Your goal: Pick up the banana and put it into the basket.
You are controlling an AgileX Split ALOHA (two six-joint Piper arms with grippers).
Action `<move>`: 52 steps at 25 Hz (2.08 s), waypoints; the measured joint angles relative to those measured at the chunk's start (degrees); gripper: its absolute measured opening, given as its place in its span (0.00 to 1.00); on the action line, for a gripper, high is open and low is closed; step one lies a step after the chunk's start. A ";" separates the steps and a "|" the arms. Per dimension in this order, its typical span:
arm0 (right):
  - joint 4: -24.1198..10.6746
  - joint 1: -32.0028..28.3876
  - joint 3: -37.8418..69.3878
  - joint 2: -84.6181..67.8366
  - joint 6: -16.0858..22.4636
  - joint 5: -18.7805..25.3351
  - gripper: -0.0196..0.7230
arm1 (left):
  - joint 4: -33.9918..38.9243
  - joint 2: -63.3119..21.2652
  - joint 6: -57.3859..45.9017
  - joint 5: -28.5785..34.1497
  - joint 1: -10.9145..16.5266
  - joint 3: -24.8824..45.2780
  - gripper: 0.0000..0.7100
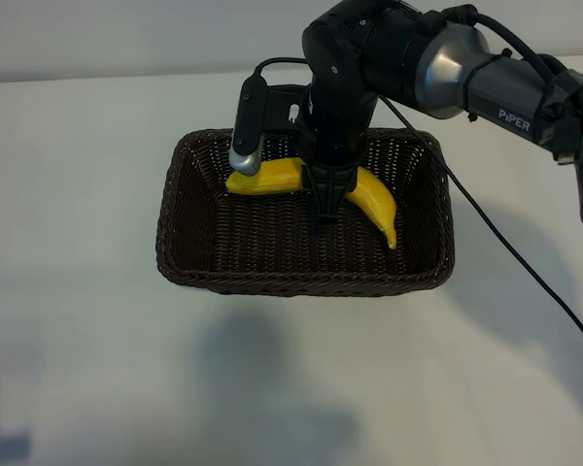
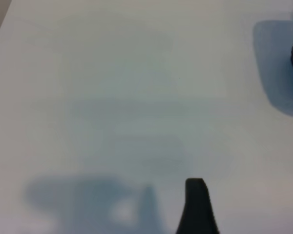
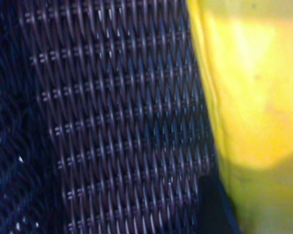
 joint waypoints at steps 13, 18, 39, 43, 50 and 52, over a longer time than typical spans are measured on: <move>2.93 0.00 -0.11 -0.14 2.22 2.32 0.80 | 0.59 0.00 0.00 0.00 0.00 0.00 0.77; 2.93 0.00 -1.77 -1.91 5.55 4.45 0.80 | 0.00 0.00 0.00 0.00 0.00 0.00 0.77; 3.27 -19.83 -8.60 -3.76 33.96 10.31 0.80 | 0.59 0.00 -0.07 0.00 0.00 0.00 0.77; 3.27 -25.07 -8.60 -3.76 43.28 11.44 0.80 | 0.59 0.00 -0.07 0.00 0.00 0.00 0.77; 3.27 -32.77 -8.60 -3.76 47.87 13.69 0.80 | 0.00 0.00 -0.07 0.00 0.00 0.00 0.77; 3.27 -34.56 -8.60 -3.76 48.15 13.69 0.80 | 0.00 0.00 -0.07 0.00 0.00 0.00 0.77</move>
